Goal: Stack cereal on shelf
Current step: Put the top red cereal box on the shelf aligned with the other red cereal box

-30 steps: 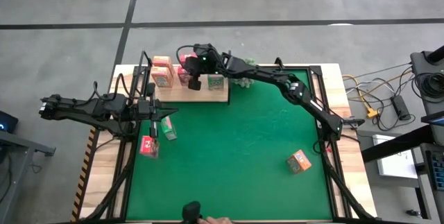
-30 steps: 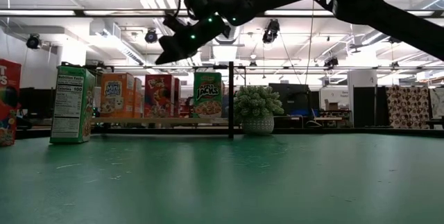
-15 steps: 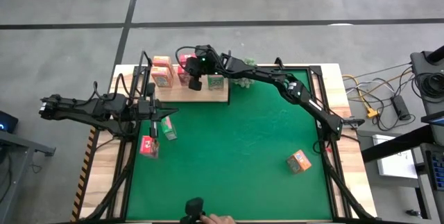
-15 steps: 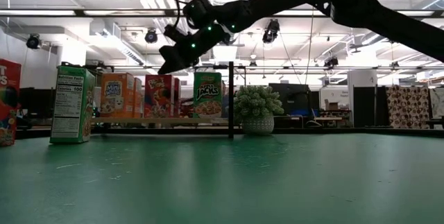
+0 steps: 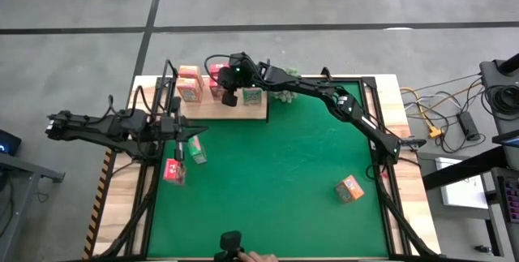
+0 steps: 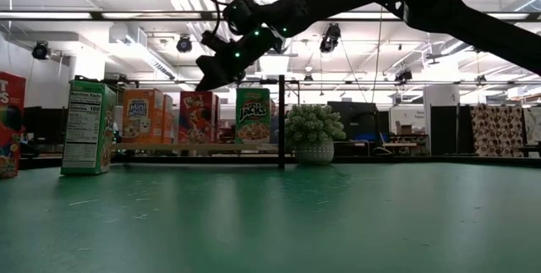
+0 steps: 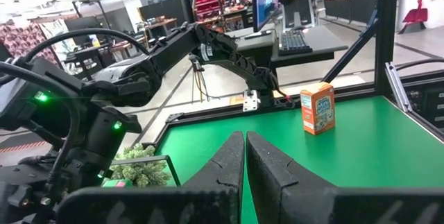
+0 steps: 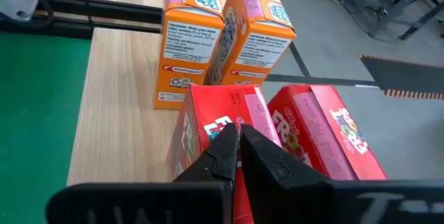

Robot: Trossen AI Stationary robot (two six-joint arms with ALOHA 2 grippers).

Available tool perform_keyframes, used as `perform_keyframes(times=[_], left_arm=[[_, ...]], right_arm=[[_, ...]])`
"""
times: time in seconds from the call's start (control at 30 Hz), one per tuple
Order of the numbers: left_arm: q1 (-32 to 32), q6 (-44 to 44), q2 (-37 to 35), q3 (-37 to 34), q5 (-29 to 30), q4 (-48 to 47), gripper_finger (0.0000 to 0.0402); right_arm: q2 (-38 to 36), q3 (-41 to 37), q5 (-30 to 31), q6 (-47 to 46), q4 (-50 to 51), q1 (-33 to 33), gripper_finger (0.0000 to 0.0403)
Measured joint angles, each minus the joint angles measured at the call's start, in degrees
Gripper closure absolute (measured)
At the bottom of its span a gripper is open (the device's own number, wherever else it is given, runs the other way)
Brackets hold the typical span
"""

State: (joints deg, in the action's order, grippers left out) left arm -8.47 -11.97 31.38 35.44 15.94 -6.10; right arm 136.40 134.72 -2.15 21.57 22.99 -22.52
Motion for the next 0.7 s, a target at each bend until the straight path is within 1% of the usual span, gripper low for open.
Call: perform_keyframes(times=[0.13, 0.4, 0.6, 0.7], left_arm=[[-0.02, 0.0, -0.02, 0.02, 0.0, -0.01, 0.0402], [-0.01, 0.35, 0.09, 0.02, 0.0, -0.01, 0.0402], [-0.01, 0.42, 0.09, 0.02, 0.0, -0.01, 0.0402], [-0.02, 0.75, 0.09, 0.02, 0.0, 0.01, 0.0402]], right_arm=[[0.0, 0.0, 0.21, -2.08, 0.14, 0.0, 0.039], [-0.53, 0.28, 0.39, -2.49, 0.48, 0.41, 0.039], [-2.61, 0.14, 0.41, -2.04, 1.75, 1.43, 0.039], [-4.53, 0.13, 0.36, -1.38, 4.04, 2.37, 0.039]])
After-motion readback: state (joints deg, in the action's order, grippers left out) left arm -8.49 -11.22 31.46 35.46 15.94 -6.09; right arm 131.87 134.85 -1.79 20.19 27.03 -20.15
